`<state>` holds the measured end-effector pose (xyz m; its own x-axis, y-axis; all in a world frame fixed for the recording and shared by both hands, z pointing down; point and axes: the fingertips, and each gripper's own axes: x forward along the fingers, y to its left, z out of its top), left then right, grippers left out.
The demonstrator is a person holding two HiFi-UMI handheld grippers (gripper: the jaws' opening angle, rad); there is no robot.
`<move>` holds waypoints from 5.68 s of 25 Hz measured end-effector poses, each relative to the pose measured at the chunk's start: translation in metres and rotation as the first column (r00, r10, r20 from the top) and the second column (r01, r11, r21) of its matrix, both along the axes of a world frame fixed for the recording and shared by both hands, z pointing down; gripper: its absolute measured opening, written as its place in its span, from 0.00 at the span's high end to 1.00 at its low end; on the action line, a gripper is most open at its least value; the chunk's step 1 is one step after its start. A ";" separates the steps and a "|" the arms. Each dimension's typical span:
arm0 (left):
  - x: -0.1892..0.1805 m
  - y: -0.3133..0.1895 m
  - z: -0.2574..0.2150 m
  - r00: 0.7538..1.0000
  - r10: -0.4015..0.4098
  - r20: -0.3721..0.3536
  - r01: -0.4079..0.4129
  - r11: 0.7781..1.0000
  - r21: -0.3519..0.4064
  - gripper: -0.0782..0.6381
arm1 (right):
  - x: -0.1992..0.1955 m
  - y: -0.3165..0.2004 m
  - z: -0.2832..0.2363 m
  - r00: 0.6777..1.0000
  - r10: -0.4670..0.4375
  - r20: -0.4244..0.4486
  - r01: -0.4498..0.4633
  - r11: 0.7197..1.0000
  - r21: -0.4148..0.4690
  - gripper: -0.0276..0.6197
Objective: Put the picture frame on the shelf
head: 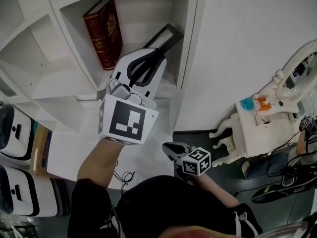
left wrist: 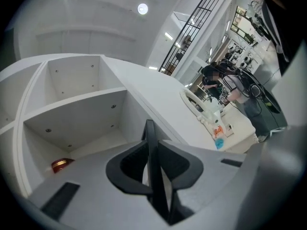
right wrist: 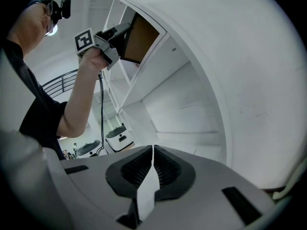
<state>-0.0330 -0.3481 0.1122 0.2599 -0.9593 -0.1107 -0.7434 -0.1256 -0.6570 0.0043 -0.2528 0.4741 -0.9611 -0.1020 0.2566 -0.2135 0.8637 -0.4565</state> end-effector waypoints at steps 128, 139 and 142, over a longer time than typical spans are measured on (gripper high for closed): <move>-0.118 0.009 0.030 0.947 -0.128 -0.293 0.120 0.992 -0.047 0.79 | -0.146 -0.088 -0.400 0.952 0.065 0.299 -0.238 0.771 0.590 0.82; -0.074 -0.032 0.031 0.912 -0.045 -0.408 0.022 0.998 -0.060 0.80 | -0.102 -0.116 -0.396 0.941 0.201 0.272 -0.330 0.712 0.619 0.78; -0.068 -0.038 0.031 0.898 -0.034 -0.438 0.009 0.998 -0.059 0.80 | -0.097 -0.115 -0.396 0.948 0.176 0.265 -0.305 0.740 0.600 0.74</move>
